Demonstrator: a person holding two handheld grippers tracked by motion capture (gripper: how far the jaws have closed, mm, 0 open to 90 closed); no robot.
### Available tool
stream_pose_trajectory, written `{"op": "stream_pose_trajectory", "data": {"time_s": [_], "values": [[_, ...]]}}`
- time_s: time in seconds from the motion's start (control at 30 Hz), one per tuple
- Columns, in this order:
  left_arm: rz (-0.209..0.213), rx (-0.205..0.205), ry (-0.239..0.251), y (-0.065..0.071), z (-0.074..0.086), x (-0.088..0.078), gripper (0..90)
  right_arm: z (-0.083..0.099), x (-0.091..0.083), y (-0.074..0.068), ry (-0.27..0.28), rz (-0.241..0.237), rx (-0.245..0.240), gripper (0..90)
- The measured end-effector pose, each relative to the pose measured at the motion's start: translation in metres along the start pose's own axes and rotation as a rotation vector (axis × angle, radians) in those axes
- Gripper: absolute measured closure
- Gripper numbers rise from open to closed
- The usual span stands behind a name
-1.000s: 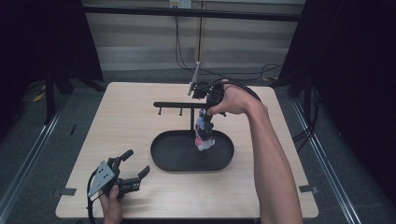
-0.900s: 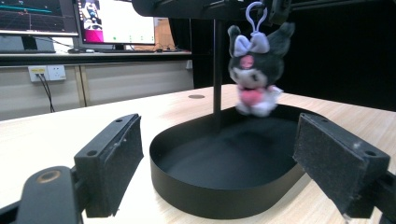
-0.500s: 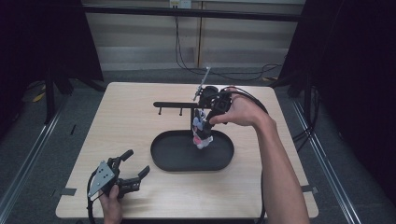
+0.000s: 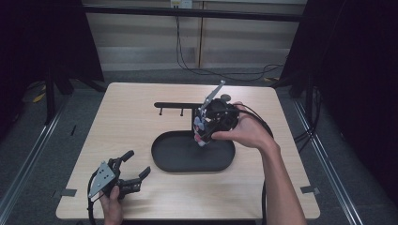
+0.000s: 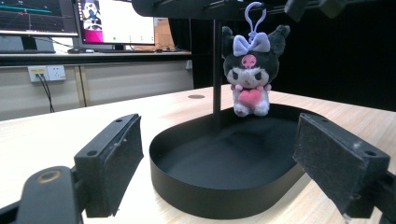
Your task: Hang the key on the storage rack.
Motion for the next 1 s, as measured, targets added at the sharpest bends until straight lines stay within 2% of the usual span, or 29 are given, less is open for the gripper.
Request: {"op": "stream_pose_trajectory", "data": {"time_s": [0.07, 0.1, 0.2, 0.23, 0.27, 0.37, 0.47, 0.57, 0.6, 0.63, 0.77, 0.87, 0.97, 1.0], "values": [[-0.001, 0.0, 0.001, 0.0, 0.0, 0.0, 15.4, 0.002, 0.001, -0.001, 0.016, -0.002, -0.001, 43.4], [0.0, 0.0, 0.001, 0.0, 0.0, 0.0, 15.4, 0.009, 0.004, -0.003, 0.056, 0.014, 0.01, 41.3], [0.0, 0.0, 0.0, 0.0, 0.0, 0.0, 15.4, 0.017, 0.007, -0.006, 0.123, 0.038, 0.029, 39.6], [0.0, 0.0, 0.0, 0.0, 0.0, 0.0, 15.4, 0.017, 0.007, -0.006, 0.123, 0.038, 0.029, 39.6], [0.0, 0.0, 0.001, 0.0, 0.0, 0.0, 15.4, 0.024, 0.009, -0.009, 0.16, 0.063, 0.045, 37.4], [-0.001, -0.001, 0.001, 0.0, 0.0, 0.0, 15.4, 0.03, 0.01, -0.014, 0.234, 0.074, 0.048, 35.6], [0.0, 0.0, 0.001, 0.0, 0.0, 0.0, 15.4, 0.038, 0.013, -0.019, 0.319, 0.094, 0.083, 32.4], [0.0, -0.001, 0.001, 0.0, 0.0, 0.0, 15.4, 0.048, 0.022, -0.02, 0.376, 0.124, 0.117, 24.6], [0.0, -0.001, 0.001, 0.0, 0.0, 0.0, 15.4, 0.048, 0.022, -0.02, 0.376, 0.124, 0.117, 24.6], [0.0, 0.0, 0.0, 0.0, 0.0, 0.0, 15.4, 0.057, 0.029, -0.02, 0.412, 0.149, 0.145, 23.7], [-0.001, -0.001, 0.0, 0.0, 0.0, 0.0, 15.4, 0.07, 0.039, -0.022, 0.479, 0.166, 0.196, 14.6], [0.0, 0.0, 0.0, 0.0, 0.0, 0.0, 15.4, 0.082, 0.047, -0.026, 0.507, 0.204, 0.22, 14.3], [0.0, -0.001, 0.0, 0.0, 0.0, 0.0, 15.4, 0.089, 0.051, -0.028, 0.538, 0.214, 0.248, 14.2], [0.001, 0.0, 0.002, 0.0, 0.0, 0.0, 15.4, 0.099, 0.055, -0.028, 0.581, 0.261, 0.273, 14.2]]}}
Point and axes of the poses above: each handheld gripper's, and its own axes: x roughly forward along the jaws, z roughly out of its underside, y roughly to its right, the point moved 5 cm from there along x, roughly forward along the jaws, and after that the axes turned 5 degrees about -x, right-handed, at the moved point
